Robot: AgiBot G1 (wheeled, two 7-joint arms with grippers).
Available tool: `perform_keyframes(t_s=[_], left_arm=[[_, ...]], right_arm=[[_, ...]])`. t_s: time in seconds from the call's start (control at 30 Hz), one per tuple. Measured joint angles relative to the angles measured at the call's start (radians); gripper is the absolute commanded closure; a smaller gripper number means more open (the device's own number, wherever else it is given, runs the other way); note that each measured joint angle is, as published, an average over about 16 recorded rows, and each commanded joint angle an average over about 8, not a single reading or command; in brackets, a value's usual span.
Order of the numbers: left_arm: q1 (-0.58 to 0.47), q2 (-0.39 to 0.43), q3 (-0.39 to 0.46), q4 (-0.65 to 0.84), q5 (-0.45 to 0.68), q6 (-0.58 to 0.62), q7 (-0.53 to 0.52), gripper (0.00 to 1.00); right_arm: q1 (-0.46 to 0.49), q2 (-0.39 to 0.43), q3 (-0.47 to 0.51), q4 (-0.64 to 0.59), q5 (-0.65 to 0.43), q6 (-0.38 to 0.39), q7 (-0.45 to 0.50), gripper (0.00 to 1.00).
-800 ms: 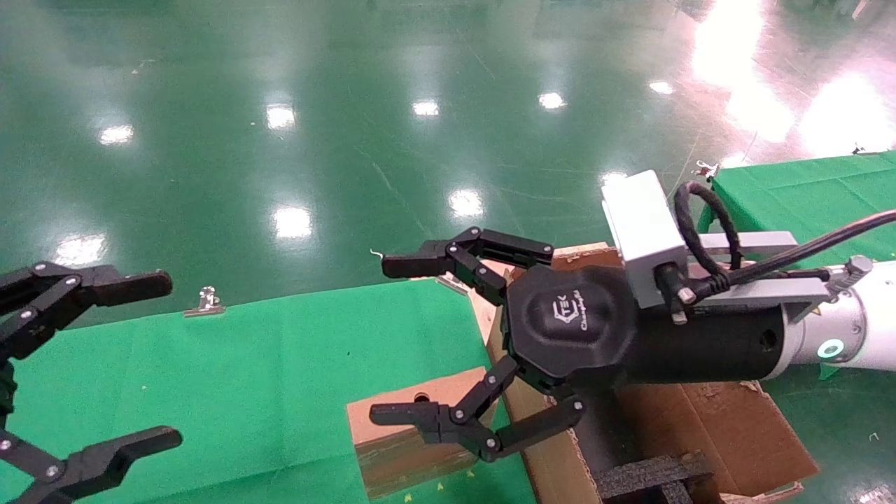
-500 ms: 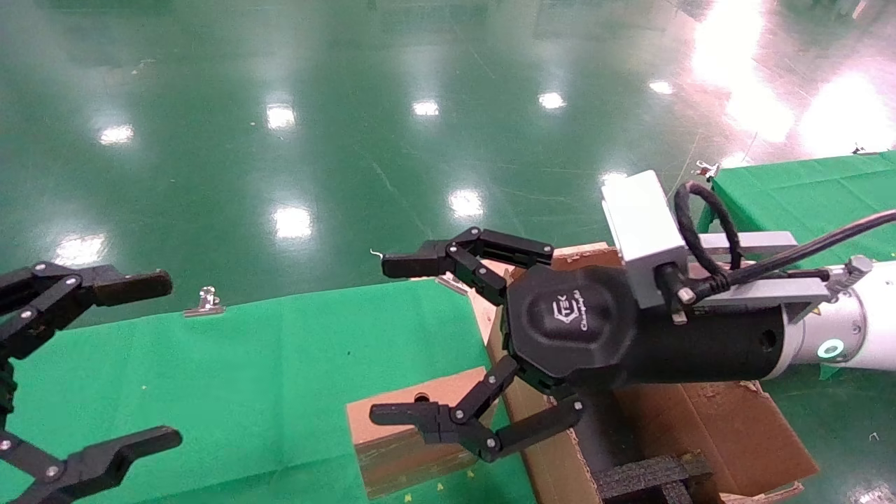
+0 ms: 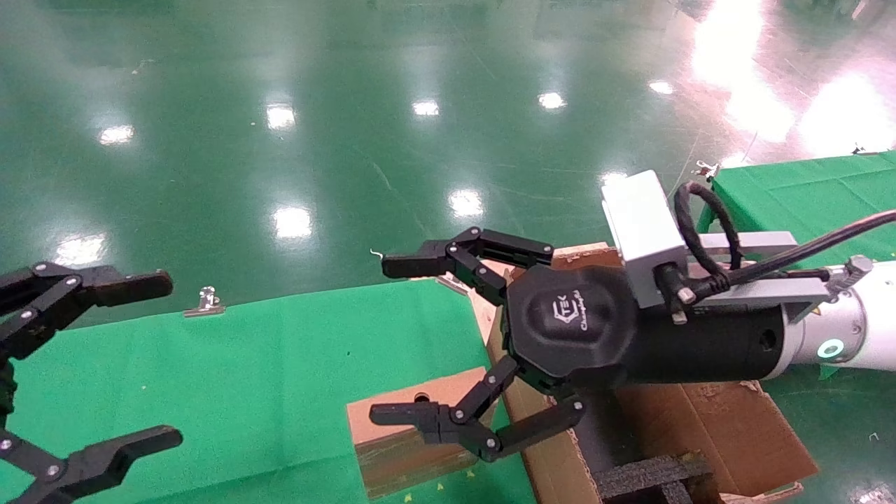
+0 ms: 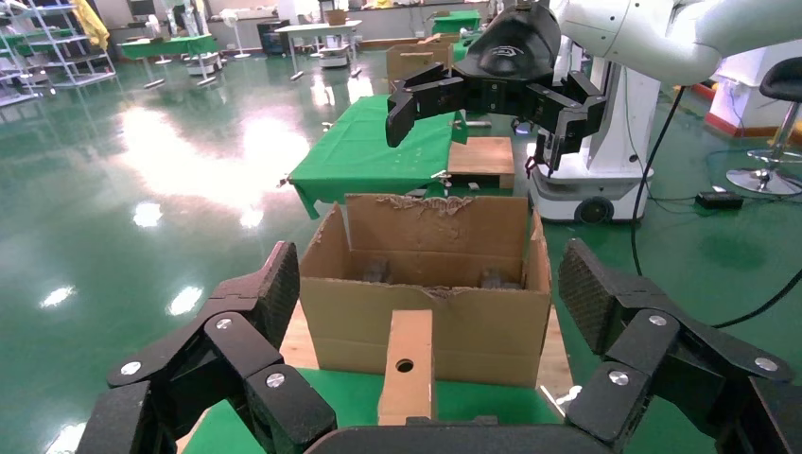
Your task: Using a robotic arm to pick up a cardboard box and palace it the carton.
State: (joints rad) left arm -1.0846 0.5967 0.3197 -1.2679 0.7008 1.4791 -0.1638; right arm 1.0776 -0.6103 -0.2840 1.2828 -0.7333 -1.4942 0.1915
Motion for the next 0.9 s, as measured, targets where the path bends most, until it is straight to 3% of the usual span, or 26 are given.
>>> perform_keyframes(t_s=[0.23,0.43,0.9], left_arm=[[0.0,0.0,0.0,0.0,0.0,0.0,0.0,1.0],[0.0,0.0,0.0,0.0,0.0,0.0,0.0,1.0],[0.0,0.0,0.001,0.0,0.0,0.0,0.0,1.0]], right_arm=[[0.026,-0.001,-0.024,-0.006,-0.053,-0.006,0.009,0.0],[0.1,-0.025,-0.088,-0.028,-0.181,-0.028,0.023,0.0],[0.362,-0.214,-0.357,-0.216,-0.562,-0.083,-0.019,0.0]])
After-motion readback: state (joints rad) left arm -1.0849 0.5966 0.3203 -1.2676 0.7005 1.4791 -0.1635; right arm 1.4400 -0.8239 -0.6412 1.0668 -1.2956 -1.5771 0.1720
